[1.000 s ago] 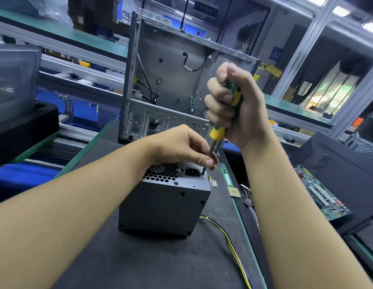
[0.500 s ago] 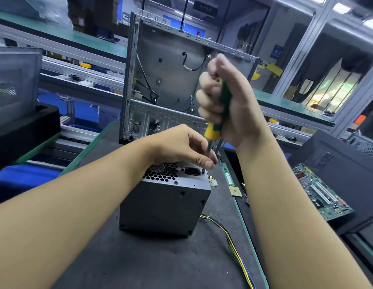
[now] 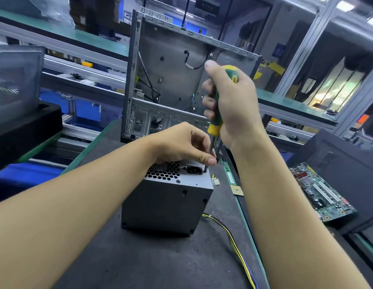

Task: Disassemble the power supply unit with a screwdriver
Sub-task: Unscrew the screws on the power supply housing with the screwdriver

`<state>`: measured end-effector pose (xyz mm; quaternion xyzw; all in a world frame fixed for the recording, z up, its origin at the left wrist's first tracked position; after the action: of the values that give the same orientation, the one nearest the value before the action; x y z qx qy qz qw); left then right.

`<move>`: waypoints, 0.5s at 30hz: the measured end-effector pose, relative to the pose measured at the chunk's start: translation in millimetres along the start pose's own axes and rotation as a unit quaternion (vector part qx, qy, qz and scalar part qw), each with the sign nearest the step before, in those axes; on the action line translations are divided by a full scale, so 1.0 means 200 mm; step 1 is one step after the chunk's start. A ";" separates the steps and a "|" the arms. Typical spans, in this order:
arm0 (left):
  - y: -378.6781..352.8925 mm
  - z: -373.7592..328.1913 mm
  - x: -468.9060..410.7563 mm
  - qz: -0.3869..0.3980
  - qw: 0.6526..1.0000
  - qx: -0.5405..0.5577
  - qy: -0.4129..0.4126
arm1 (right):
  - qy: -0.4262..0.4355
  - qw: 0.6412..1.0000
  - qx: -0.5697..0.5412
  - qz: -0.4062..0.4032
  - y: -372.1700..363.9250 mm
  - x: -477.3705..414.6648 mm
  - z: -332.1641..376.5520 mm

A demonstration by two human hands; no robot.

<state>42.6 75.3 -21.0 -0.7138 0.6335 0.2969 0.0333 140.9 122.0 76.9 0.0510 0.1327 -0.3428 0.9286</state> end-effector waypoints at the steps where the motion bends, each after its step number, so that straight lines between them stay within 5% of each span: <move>1: 0.00 0.00 0.00 0.001 1.000 0.000 -0.004 | -0.012 0.996 -0.026 0.086 0.00 -0.01 -0.01; 4: 0.01 0.00 0.00 0.015 1.000 0.019 -0.016 | -0.048 0.933 -0.142 0.328 0.07 -0.03 -0.02; 6: 0.00 -0.01 0.00 0.020 0.999 0.028 -0.022 | -0.070 0.911 -0.201 0.354 0.11 -0.04 -0.02; 10: 0.01 0.01 0.00 0.004 0.999 0.031 -0.018 | -0.014 0.991 -0.096 0.095 0.13 -0.04 -0.03; 12: 0.01 0.01 0.00 -0.002 1.000 0.020 -0.016 | 0.024 0.998 -0.017 -0.061 0.12 -0.02 -0.02; 15: 0.01 0.01 -0.01 -0.008 1.000 -0.008 -0.007 | 0.047 0.993 0.008 -0.111 0.06 0.01 0.00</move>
<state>40.5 76.7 -20.8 -0.7172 0.6246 0.3069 0.0345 150.6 130.5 76.4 0.0600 0.1784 -0.4417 0.8772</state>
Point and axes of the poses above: each hand's wrist, its own x-axis away from the middle knuckle, its own y-axis out of the back of the hand, z = x × y, the point moved 2 cm from there along -x, towards the middle knuckle, and after that the axes turned 13 degrees about -y, right-handed, at the moved point
